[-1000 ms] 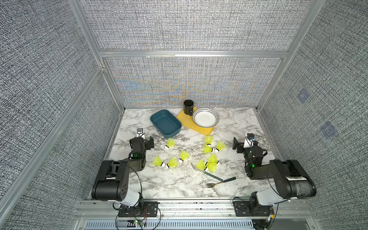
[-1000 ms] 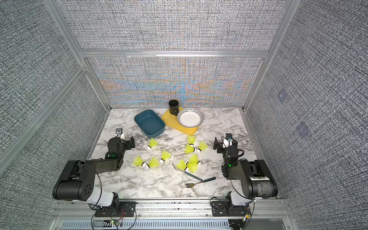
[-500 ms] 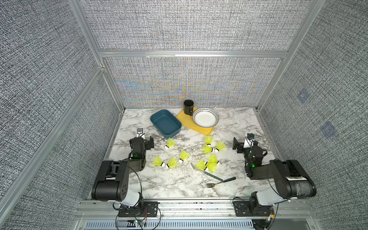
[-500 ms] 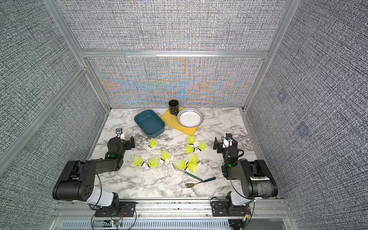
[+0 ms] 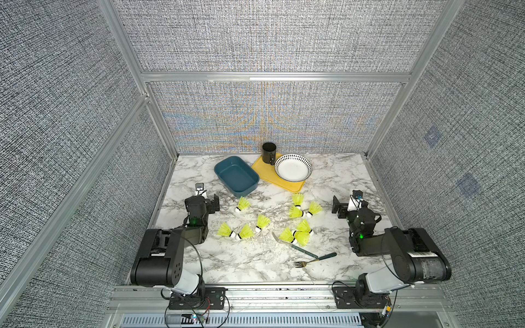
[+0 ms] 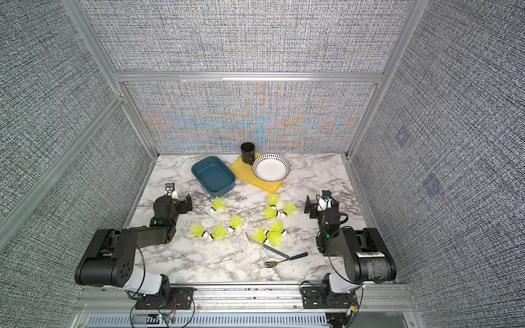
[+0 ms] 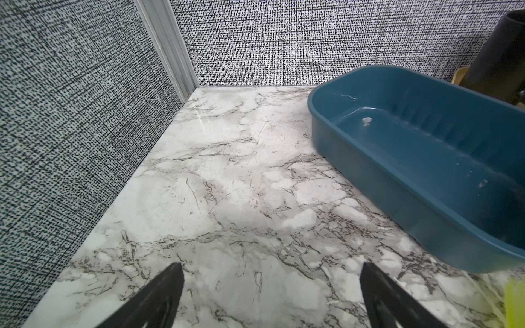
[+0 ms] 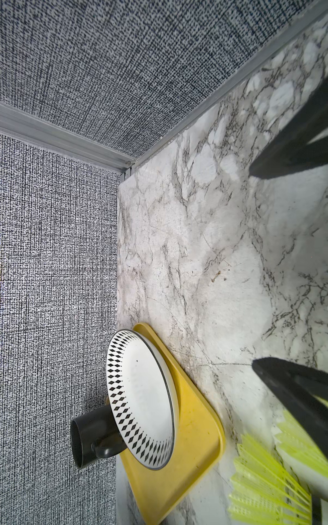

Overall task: Put the shuttlecocks into the storage box
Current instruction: Move the storage box to the center of the board.

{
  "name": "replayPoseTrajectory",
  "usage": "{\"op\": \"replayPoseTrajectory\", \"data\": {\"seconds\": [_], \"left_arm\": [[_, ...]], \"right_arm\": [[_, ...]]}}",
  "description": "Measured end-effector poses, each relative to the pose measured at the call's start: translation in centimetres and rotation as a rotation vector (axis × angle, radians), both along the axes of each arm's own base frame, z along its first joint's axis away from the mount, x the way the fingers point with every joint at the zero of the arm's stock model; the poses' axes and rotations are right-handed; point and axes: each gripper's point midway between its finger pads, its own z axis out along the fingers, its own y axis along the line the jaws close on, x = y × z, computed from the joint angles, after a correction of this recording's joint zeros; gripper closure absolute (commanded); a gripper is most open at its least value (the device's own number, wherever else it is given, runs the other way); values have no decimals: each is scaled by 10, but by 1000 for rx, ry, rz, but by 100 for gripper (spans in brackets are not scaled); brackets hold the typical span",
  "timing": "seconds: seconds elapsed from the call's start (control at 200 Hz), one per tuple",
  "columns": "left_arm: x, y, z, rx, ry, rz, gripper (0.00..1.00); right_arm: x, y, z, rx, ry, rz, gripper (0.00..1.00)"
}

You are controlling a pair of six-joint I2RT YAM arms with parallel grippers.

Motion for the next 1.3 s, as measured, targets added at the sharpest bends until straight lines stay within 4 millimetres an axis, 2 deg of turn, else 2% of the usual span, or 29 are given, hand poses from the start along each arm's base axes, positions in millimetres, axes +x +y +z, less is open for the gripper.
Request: {"op": "replayPoseTrajectory", "data": {"seconds": [0.525,0.626,0.686,0.796,0.926,1.031,1.181,1.211,1.246,1.301], "left_arm": [[0,0,0,0,0,0,1],[0,-4,5,-4,1,-21,1],[3,-9,19,1,-5,-47,1],[6,-15,56,7,-70,-63,1],[-3,-8,86,8,-106,-18,1],[1,-2,130,-42,-157,57,1],[12,37,201,-245,-126,383,0],[12,47,210,-280,-121,451,8],[11,54,213,-316,-104,500,10],[11,63,201,-346,-36,545,11]], "right_arm": [[0,0,0,0,0,0,1],[0,0,0,0,0,0,1],[0,0,0,0,0,0,1],[0,0,0,0,0,0,1],[0,0,0,0,0,0,1],[0,0,0,0,0,0,1],[0,0,0,0,0,0,1],[0,0,0,0,0,0,1],[0,0,0,0,0,0,1],[0,0,0,0,0,0,1]]}}
